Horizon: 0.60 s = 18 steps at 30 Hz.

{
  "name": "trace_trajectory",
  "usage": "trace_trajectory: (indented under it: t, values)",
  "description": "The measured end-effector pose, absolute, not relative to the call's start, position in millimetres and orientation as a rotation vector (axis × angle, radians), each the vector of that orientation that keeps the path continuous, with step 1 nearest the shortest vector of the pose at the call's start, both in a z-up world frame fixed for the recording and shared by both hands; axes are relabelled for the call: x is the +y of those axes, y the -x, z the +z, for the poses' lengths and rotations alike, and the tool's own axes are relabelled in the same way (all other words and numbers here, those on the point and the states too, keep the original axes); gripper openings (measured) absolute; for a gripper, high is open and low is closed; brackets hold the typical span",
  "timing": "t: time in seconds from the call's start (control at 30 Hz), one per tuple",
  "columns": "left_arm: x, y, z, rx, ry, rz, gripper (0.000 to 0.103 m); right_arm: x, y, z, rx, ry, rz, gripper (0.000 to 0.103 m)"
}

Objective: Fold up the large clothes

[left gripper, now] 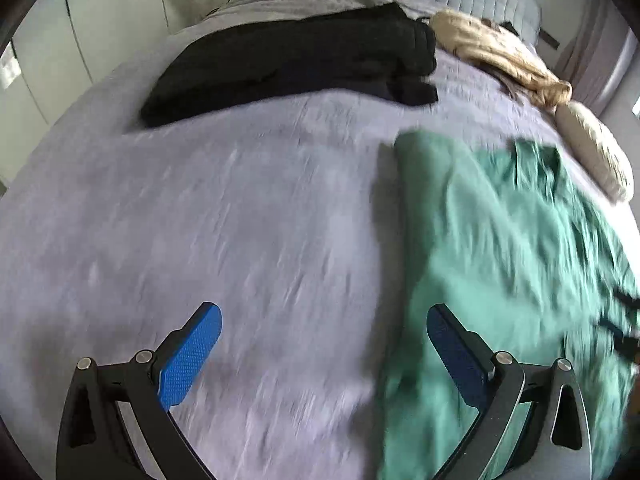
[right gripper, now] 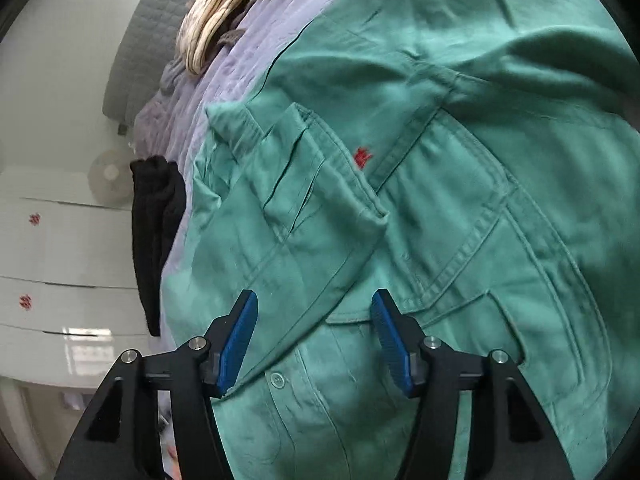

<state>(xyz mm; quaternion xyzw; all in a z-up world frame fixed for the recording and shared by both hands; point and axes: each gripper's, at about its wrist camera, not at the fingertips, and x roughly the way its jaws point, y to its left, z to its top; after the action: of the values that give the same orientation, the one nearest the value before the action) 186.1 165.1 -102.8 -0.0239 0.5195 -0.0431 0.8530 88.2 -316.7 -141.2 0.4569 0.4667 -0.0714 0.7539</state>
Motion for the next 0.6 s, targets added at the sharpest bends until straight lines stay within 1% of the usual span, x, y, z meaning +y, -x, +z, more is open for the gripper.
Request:
trace_trajectory:
  t: [0.13,0.23,0.27,0.33,0.43,0.5,0.53,0.57,0.6]
  values:
    - [143,-222,-105,1.052,0.029,-0.07,0.103,-326,-97,-119,0.992,-0.873,-0.287,0.063]
    - [128,-236,-114,1.04,0.01,-0.045,0.103,-324,-107,-89,0.937,-0.689,-0.304,0.063]
    - [124,-240,-120,1.053,0.007,-0.042,0.103,-324,-116,-87,0.942,-0.653,-0.287,0.063]
    - [120,-244,-128,1.077,0.006,-0.033,0.103,-327,-141,-94,0.986,-0.623,-0.229,0.063]
    - [119,-243,-135,1.088,0.014,-0.003,0.103,-338,-180,-124,1.071,-0.632,-0.206,0.063]
    - [121,-242,-135,1.087,0.033,0.004,0.103,-343,-191,-139,1.101,-0.63,-0.215,0.063]
    - [121,-241,-135,1.089,0.036,0.006,0.103,-342,-196,-143,1.121,-0.613,-0.218,0.059]
    - [120,-242,-137,1.09,0.032,0.009,0.103,-337,-200,-141,1.141,-0.553,-0.219,0.026]
    - [119,-242,-139,1.09,0.016,0.016,0.103,-333,-203,-139,1.152,-0.519,-0.215,0.007]
